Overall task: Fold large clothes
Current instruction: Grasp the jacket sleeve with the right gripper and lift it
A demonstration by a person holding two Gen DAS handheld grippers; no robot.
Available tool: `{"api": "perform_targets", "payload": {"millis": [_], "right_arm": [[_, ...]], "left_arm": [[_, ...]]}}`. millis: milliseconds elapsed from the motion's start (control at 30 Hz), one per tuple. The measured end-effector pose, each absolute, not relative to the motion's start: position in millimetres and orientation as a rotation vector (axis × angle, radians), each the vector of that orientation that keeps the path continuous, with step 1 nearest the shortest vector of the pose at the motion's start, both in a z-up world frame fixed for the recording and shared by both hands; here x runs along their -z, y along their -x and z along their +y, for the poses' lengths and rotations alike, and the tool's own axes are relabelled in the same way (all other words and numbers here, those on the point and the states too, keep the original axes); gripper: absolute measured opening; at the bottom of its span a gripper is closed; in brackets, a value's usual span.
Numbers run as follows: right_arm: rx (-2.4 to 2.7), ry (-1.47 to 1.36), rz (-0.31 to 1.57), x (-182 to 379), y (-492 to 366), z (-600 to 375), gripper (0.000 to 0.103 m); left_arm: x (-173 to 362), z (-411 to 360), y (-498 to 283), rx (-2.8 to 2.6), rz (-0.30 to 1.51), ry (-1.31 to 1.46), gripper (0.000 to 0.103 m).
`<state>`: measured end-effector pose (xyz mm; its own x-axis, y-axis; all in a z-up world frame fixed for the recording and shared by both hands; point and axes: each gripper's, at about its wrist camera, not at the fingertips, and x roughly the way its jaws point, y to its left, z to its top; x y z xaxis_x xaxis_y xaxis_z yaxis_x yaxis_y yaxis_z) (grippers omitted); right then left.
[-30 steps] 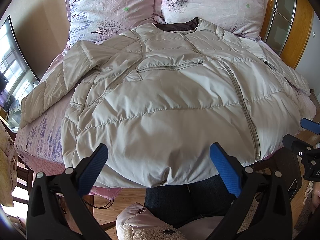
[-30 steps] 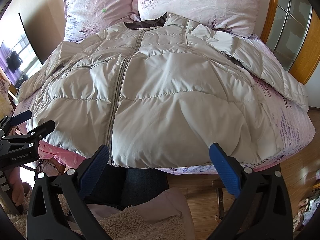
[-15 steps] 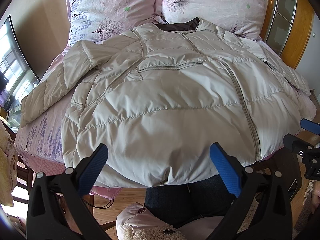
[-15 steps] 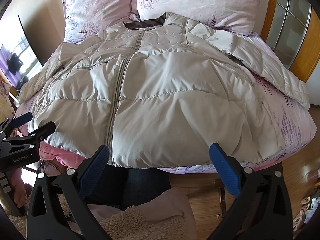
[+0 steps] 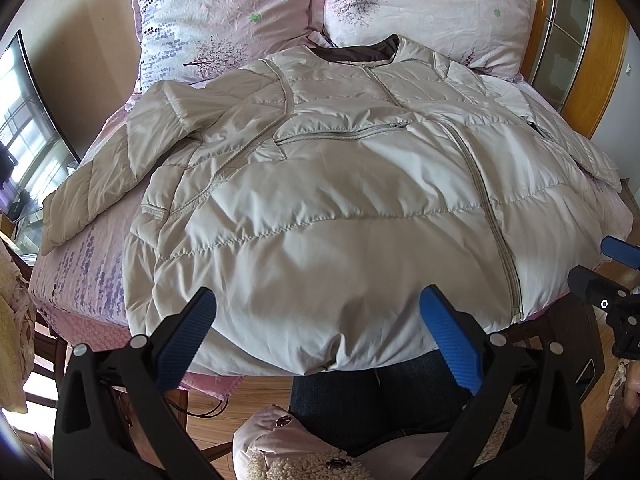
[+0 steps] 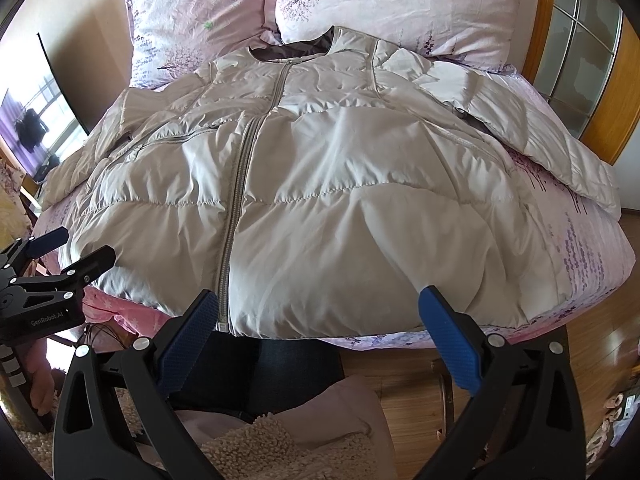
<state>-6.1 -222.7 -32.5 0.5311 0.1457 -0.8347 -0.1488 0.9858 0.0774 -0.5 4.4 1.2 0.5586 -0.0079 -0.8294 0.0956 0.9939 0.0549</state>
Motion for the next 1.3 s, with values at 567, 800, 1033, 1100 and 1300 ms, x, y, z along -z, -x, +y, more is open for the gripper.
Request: {"api": "perform_targets", "payload": {"millis": [567,800,1033,1100,1300], "right_arm": [[-0.165,-0.053,0.930,11,-12,-247,0.102],[0.052,-0.311,0.838,-5,-39,-342,0.102],[0.278,-0.756,0.730,23,-61,-486,0.089],[0.299,-0.942,0.723,43,-69,-527,0.069],[0.316,-1.243,0.696,89,-86,-593,0.037]], "left_arm": [[-8,10,-13,0.124,0.959,-0.041,0.101],[-14,19,-29,0.096,0.883,-0.006,0.101],[-14,23,-48,0.195,0.858,0.078,0.101],[-11,28,-57,0.222,0.881,0.138,0.101],[-11,37,-76,0.269,0.847,0.198,0.101]]}}
